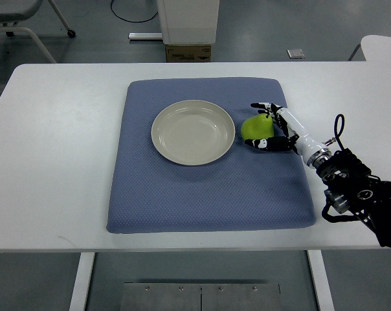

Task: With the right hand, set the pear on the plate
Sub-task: 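Close the right hand fingers around the green pear, then lift the pear with the right hand and carry it over the plate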

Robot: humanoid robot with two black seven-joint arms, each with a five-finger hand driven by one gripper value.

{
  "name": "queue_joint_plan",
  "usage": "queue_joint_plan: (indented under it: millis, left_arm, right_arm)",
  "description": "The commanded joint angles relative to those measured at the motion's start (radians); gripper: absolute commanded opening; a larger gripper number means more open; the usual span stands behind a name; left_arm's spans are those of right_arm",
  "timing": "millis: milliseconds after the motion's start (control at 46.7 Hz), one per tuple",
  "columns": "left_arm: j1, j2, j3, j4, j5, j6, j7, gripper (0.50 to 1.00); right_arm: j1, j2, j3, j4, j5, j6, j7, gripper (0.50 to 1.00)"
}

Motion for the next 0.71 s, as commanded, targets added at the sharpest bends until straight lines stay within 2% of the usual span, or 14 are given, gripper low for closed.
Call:
queue_joint_plan:
  millis: [0, 343, 514, 686]
  left_arm:
    - [0.000, 0.000, 0.001, 0.000, 0.000, 0.000, 0.000, 1.000]
    - [0.000, 0.000, 0.001, 0.000, 0.000, 0.000, 0.000, 1.000]
    - [0.000, 0.000, -0.001, 0.000, 0.000, 0.000, 0.000, 1.000]
    - [0.000, 0.000, 0.001, 0.000, 0.001, 0.000, 0.000, 1.000]
  right_arm:
    - [0.005, 0.000, -0.027, 0.000, 0.000, 0.000, 0.000, 0.502]
    - [0.014, 0.012, -0.026, -0.001, 0.012, -0.033, 0.000, 0.500]
    - [0.052, 0.014, 0.032, 0.002, 0.014, -0.031, 0.000, 0.500]
    - [0.121, 0.058, 0.052, 0.005, 0.015, -0.025, 0.000, 0.500]
